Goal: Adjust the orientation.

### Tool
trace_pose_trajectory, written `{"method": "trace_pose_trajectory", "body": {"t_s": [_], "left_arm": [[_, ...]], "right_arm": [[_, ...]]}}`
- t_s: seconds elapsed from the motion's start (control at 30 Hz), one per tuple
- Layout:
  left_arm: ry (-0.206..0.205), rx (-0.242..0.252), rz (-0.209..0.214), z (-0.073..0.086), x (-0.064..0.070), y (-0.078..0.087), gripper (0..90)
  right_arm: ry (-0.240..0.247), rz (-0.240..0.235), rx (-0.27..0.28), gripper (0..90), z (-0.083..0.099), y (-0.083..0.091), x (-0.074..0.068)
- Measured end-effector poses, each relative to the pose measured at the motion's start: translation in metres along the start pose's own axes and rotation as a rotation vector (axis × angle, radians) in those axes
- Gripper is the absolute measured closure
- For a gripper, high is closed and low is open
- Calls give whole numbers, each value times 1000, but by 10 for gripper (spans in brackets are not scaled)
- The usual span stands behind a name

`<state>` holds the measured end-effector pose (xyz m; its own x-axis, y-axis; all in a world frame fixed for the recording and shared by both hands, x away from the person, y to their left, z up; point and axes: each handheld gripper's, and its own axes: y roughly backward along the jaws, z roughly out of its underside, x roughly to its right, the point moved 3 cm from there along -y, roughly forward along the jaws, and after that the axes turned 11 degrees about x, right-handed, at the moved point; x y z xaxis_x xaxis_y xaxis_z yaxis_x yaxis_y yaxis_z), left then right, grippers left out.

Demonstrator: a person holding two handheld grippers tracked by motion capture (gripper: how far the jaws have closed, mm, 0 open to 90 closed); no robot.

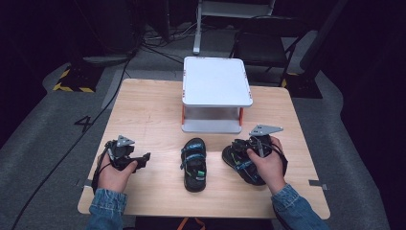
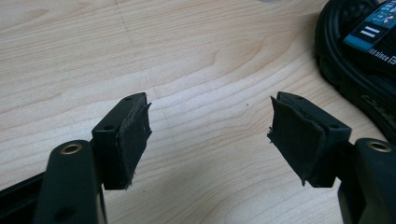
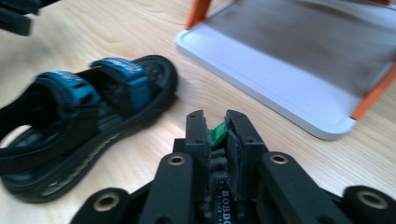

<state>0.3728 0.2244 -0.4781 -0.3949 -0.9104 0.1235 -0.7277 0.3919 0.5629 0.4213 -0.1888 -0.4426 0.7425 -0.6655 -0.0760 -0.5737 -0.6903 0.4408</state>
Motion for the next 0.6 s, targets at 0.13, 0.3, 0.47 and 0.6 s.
{"method": "trace_pose_trajectory", "body": {"t_s": [0.13, 0.3, 0.47, 0.6], "left_arm": [[3, 9, 4, -4, 1, -1, 287], [-5, 11, 20, -10, 4, -10, 286], [-24, 9, 46, -18, 11, -21, 285], [-37, 8, 61, -23, 14, -29, 284]], "right_arm": [[40, -74, -21, 817, -3, 4, -14], [136, -213, -86, 818, -6, 19, -41], [228, -365, -177, 824, 0, 38, -62], [214, -462, -273, 826, 9, 47, -67]]}}
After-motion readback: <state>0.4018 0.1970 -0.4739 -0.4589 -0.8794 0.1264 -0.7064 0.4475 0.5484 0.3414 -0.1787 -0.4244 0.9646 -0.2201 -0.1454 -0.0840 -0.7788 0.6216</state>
